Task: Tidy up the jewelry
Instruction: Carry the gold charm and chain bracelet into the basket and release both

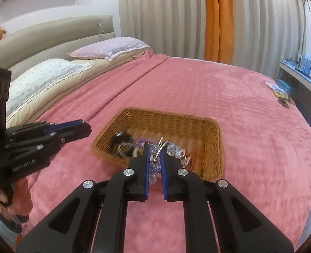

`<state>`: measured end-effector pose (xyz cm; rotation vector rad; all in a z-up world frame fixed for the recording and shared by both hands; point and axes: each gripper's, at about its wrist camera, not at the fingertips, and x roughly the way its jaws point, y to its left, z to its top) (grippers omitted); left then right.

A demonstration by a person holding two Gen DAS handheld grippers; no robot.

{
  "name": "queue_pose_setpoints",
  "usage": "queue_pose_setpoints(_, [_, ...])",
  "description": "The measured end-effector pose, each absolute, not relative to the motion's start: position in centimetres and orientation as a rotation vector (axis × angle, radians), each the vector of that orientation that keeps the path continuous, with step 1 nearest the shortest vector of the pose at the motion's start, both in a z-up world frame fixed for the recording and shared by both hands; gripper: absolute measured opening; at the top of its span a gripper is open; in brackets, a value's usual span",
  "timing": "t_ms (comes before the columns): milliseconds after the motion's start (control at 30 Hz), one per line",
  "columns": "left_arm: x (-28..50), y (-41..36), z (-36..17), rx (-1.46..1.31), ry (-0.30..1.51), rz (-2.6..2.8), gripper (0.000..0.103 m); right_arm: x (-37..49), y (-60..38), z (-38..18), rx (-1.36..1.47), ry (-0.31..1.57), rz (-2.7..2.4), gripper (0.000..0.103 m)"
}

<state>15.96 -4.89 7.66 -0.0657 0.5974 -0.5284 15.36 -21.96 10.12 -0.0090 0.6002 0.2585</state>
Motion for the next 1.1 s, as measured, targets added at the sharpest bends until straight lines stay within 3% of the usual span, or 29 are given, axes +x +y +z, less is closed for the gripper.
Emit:
queue_pose_setpoints(333, [24.6, -6.4, 2.6, -0.107, 0.715, -0.473, 0.015, 25.6, -23.3, 4.5, 0.090, 0.749, 0.246, 0.008])
queue_pose_setpoints(600, [26.7, -7.5, -0.5, -0.111, 0.792, -0.472, 0.016, 28.6, -23.1, 1.2, 0.115, 0.853, 0.249, 0.008])
queue_pose_setpoints(667, [26.7, -7.3, -0.5, -0.123, 0.804, -0.491, 0.025, 28.6, -23.4, 1.0, 0.133, 0.878, 0.257, 0.011])
queue_pose_setpoints(733, [26.2, -7.1, -0.1, -0.119, 0.795, -0.487, 0.046, 28.3, -23.8, 1.0, 0.154, 0.896, 0.270, 0.022])
queue_pose_setpoints(867, [24.8, -6.3, 1.2, -0.131, 0.774, -0.511, 0.052, 26.2, -24.9, 2.7, 0.194, 0.860, 0.271, 0.047])
queue_pose_setpoints(933, [23.5, -5.5, 2.2, -0.145, 0.760, -0.507, 0.065, 24.9, -25.2, 3.9, 0.202, 0.841, 0.275, 0.048])
queue_pose_setpoints(1100, [19.3, -4.1, 5.6, -0.150, 0.678, -0.503, 0.071, 19.5, -25.3, 7.7, 0.198, 0.745, 0.287, 0.048])
